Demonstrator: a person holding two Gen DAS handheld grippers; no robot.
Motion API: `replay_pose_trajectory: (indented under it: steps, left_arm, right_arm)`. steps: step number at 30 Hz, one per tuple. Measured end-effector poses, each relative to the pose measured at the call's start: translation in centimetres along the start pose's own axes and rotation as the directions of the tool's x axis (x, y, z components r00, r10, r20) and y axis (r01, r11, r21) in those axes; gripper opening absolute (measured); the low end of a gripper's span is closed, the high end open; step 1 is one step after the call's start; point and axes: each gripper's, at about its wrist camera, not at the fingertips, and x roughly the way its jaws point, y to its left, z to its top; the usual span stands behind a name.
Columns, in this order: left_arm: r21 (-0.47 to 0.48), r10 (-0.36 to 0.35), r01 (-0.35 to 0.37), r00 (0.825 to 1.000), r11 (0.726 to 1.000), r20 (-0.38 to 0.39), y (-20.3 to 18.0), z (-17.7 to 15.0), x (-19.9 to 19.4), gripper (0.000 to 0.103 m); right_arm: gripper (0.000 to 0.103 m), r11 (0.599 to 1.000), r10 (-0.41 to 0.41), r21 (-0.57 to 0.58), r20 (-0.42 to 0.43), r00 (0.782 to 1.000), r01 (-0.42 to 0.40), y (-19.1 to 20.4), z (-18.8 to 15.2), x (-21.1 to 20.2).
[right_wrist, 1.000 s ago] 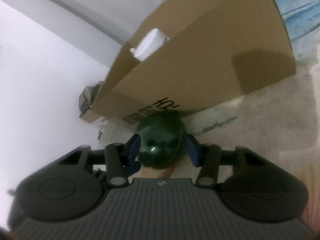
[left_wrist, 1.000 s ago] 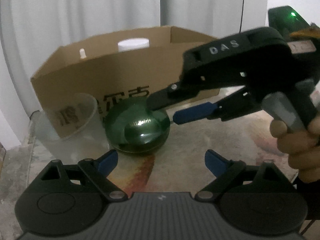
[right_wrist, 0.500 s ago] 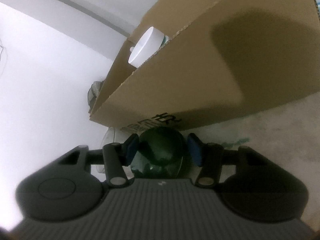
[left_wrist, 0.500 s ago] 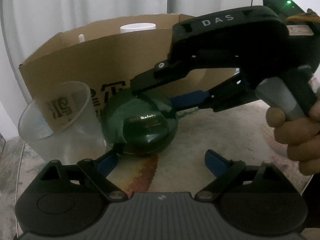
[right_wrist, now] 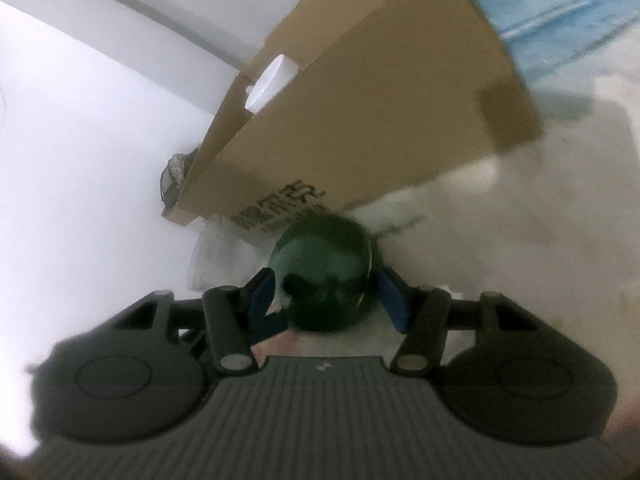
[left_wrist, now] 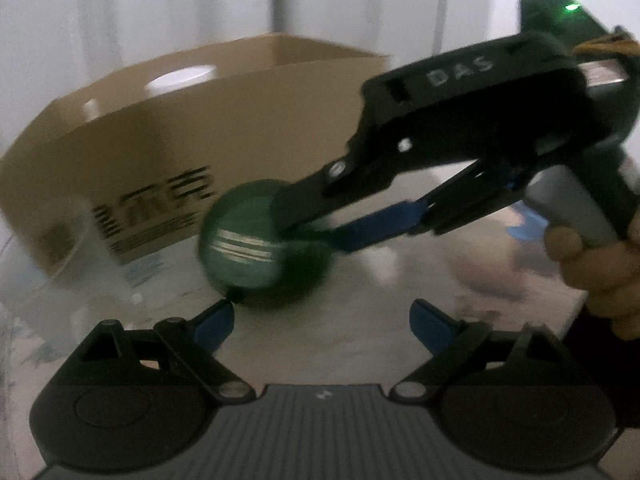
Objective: Organize rigid objects
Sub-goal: 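Lower the right gripper onto the dark green round jar and close it, then lift the green jar with the right gripper and carry it over the box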
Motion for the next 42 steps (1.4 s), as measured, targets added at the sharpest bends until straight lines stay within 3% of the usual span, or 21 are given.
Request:
replay_pose_trajectory:
  steps: [3, 7, 13, 16, 19, 29, 42]
  left_arm:
    - [0.08, -0.071, 0.069, 0.997, 0.994, 0.022, -2.1, 0.1, -0.9, 0.095]
    - [0.144, -0.08, 0.074, 0.996, 0.987, 0.038, -3.8, 0.1, -1.8, 0.095]
    - [0.01, 0.024, -0.024, 0.997, 1.0, 0.079, -0.6, 0.8, -2.7, 0.095]
    - [-0.057, 0.077, -0.074, 0.996, 0.996, 0.042, 1.4, 1.3, -1.9, 0.095]
    - [-0.078, 0.084, -0.086, 0.996, 0.993, -0.032, 2.8, 1.4, 0.1, 0.095]
    - [-0.092, 0.031, -0.036, 0.998, 0.995, -0.063, 2.3, 2.3, 1.5, 0.095]
    - [-0.051, -0.091, 0.087, 0.993, 0.995, -0.072, -1.1, 2.3, 0.0, 0.095]
  right_arm:
    - [0.057, 1.0, 0.005, 0.012, -0.001, 1.0, -0.005, -0.4, -1.5, -1.5]
    - [0.057, 0.999, -0.04, -0.005, 0.039, 0.998, 0.04, 0.0, -2.5, -2.9]
    - [0.058, 0.997, -0.068, -0.029, 0.109, 0.992, 0.071, -0.2, -1.3, -5.2]
    - [0.06, 0.997, -0.064, -0.028, 0.109, 0.992, 0.067, -0.7, 0.3, -3.6]
    - [0.063, 0.998, -0.045, -0.033, 0.081, 0.996, 0.048, -0.7, 1.0, -1.5]
    - [0.068, 0.995, -0.07, -0.071, 0.041, 0.997, 0.073, -0.1, 1.0, 0.5]
    - [0.071, 0.987, -0.154, -0.036, 0.057, 0.986, 0.156, -0.8, -2.2, -3.2]
